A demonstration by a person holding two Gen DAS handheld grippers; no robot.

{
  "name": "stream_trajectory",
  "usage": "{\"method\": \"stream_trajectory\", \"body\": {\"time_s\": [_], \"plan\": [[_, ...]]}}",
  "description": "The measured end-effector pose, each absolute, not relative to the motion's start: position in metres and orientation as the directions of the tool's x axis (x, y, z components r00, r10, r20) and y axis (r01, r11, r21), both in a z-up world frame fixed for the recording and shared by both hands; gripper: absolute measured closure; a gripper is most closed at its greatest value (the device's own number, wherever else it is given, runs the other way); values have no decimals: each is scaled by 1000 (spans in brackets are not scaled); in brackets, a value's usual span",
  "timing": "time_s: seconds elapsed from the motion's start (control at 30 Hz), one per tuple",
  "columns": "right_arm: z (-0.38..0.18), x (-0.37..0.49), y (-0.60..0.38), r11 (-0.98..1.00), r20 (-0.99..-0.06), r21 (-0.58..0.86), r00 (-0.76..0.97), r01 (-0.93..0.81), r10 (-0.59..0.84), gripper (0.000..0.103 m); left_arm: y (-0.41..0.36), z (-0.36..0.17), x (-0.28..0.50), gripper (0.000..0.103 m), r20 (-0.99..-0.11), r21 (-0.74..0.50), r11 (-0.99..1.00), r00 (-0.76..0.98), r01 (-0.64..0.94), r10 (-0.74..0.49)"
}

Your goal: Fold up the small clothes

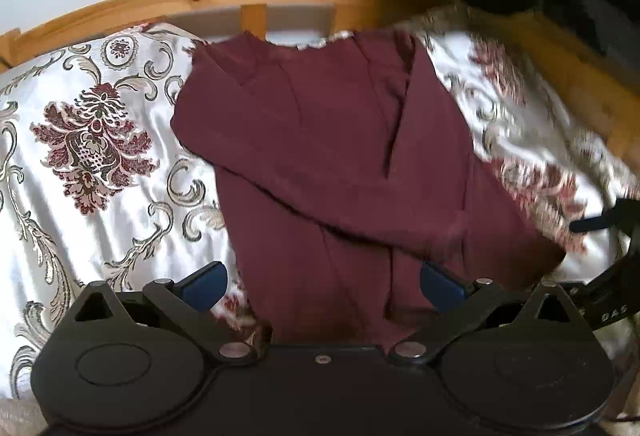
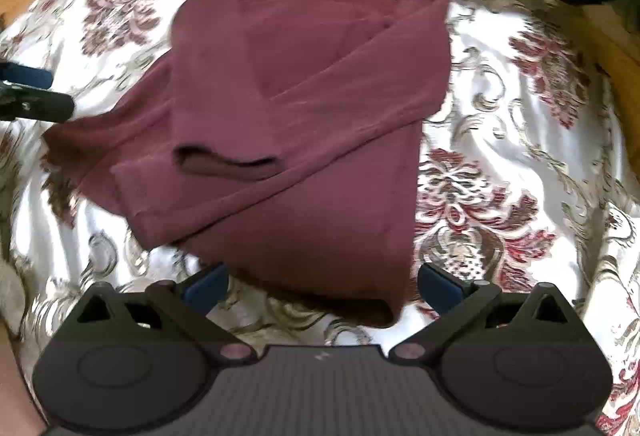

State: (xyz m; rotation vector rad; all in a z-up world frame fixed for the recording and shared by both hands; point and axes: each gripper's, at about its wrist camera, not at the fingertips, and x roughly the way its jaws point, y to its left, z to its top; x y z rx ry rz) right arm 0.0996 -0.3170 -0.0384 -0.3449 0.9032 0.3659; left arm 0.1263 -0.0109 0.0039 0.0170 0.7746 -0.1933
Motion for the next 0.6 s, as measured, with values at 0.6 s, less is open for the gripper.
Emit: {"method": "stream_trajectory", "body": {"time_s": [0.6], "plan": [[-81,117,-296,853,-818,-242,570,-462,77,3,-42,-16,129,1,-787,16,937,582,349,-203]]}}
